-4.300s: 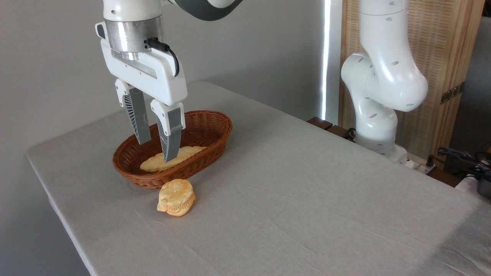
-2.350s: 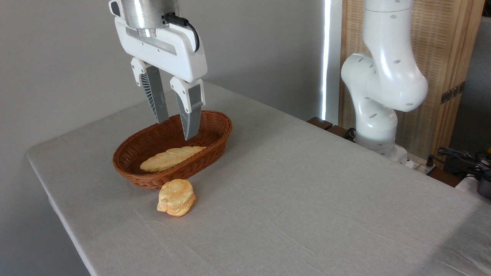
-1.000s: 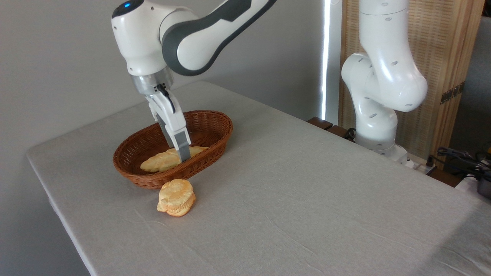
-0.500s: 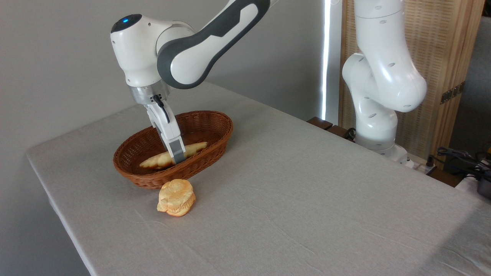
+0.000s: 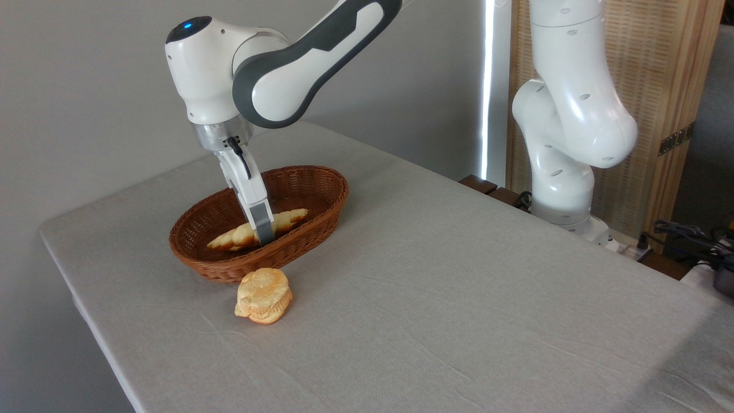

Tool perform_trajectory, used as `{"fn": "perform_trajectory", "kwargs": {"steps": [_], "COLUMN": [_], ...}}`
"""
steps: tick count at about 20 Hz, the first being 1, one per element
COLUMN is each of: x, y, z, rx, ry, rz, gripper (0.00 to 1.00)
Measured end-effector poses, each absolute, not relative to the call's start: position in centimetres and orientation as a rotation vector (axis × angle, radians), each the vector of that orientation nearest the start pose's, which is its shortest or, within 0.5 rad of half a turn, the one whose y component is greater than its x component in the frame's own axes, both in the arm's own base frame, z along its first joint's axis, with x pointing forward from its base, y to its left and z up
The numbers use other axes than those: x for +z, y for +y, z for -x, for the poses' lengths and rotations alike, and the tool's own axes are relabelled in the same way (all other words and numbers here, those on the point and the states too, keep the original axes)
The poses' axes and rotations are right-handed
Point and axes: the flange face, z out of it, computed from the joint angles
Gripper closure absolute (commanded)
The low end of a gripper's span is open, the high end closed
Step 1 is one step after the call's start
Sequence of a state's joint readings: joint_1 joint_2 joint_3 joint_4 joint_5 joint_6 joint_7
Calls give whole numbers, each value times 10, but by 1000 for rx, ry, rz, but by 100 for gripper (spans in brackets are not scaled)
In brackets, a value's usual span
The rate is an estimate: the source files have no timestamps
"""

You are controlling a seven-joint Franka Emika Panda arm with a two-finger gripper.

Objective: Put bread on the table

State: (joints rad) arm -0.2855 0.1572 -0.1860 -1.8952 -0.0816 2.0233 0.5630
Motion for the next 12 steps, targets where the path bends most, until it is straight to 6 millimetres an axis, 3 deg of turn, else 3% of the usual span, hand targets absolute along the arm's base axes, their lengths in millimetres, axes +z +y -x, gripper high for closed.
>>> {"fn": "perform_trajectory", "kwargs": {"steps": [12], "x": [423], "y": [-275], "z": [-528], "rx": [26], "ry": [1559], "rz": [2845], "gripper": [82]}}
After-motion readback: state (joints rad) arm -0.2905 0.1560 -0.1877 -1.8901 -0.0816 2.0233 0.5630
